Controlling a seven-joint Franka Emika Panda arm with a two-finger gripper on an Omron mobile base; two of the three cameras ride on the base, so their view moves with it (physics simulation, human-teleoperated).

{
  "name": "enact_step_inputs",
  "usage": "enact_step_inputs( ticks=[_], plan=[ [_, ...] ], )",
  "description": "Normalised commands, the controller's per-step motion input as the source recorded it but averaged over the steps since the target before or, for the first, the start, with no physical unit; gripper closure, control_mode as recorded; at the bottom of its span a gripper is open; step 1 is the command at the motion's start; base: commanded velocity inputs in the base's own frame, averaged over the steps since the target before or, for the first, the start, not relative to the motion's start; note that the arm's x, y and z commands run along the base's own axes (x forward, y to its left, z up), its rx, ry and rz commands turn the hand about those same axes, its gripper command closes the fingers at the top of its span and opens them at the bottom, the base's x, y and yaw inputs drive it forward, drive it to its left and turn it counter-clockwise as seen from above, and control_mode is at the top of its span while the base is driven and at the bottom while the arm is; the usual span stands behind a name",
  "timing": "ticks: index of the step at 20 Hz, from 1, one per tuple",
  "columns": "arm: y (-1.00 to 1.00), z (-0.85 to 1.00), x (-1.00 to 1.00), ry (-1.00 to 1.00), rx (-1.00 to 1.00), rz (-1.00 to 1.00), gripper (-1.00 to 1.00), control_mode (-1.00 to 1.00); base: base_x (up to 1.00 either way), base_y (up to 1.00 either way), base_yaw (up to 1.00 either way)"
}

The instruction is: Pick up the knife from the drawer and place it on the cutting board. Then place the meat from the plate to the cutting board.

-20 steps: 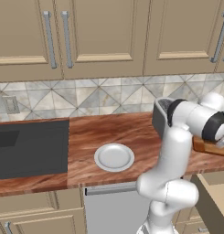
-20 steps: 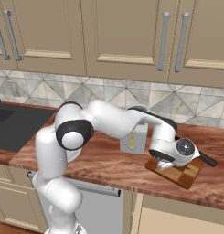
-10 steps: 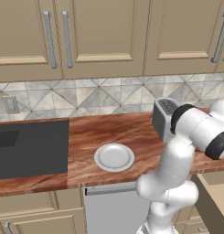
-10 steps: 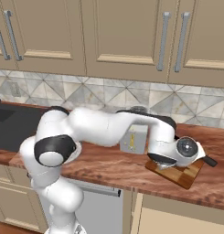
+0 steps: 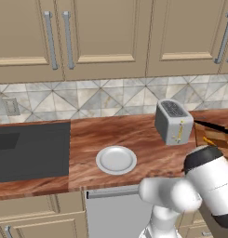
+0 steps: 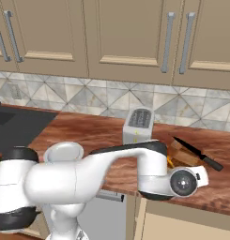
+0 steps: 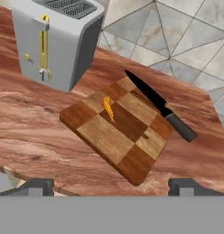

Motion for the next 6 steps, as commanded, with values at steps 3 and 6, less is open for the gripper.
enact_step_inputs(
  ticks=[3, 6],
  plan=[
    [0.56, 0.58, -0.51, -0.01, 0.00, -0.18, -1.00, -1.00, 0.00, 0.00, 0.00],
    [0.45, 0.78, -0.37, 0.00, -0.02, -0.18, -1.00, -1.00, 0.00, 0.00, 0.00]
  ],
)
